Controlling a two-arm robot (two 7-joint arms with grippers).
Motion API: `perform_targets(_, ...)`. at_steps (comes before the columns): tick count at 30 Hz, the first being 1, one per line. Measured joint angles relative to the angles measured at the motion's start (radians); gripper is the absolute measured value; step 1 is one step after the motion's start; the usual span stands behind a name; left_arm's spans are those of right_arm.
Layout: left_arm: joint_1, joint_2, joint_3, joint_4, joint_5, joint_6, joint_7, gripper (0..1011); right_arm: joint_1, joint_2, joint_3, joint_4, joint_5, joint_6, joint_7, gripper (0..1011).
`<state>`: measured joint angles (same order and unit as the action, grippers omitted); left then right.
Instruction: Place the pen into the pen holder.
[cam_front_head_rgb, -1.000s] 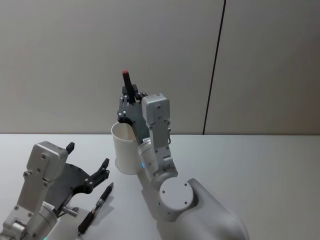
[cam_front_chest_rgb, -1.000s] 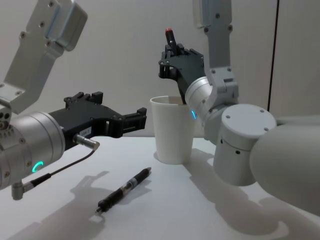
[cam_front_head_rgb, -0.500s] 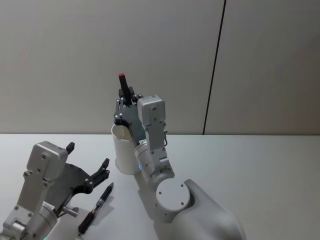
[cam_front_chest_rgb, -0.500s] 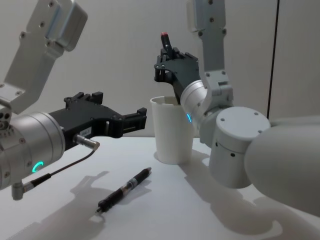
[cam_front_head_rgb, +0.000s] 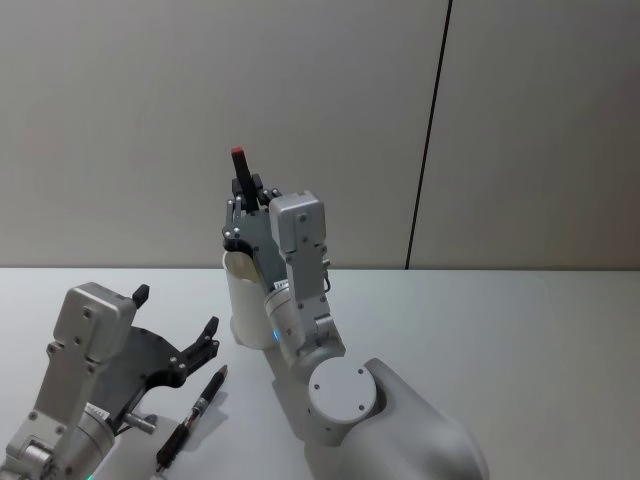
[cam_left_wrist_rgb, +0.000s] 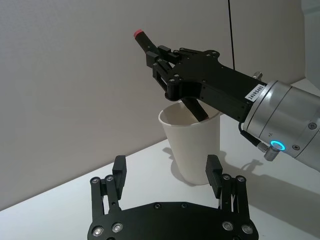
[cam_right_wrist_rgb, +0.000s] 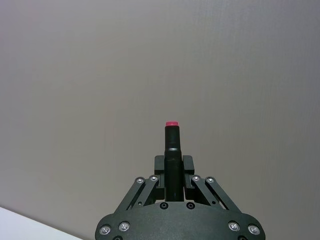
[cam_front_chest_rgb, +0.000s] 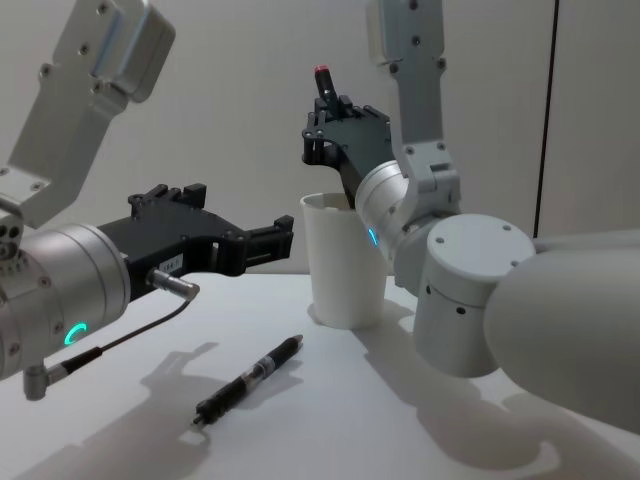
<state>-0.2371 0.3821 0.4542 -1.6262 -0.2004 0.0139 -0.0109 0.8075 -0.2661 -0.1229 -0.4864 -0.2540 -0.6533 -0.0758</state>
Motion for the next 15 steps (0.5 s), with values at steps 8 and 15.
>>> perform_targets(8,0.0,0.0,0.0,0.0,0.0,0.0,0.0,1003,0.0,0.0,-0.002,0.001,0.001,-0.001,0.0,370)
perform_targets(15,0.0,0.0,0.0,0.0,0.0,0.0,0.0,1003,0.0,0.0,-0.003,0.002,0.002,-0.002,0.0,618)
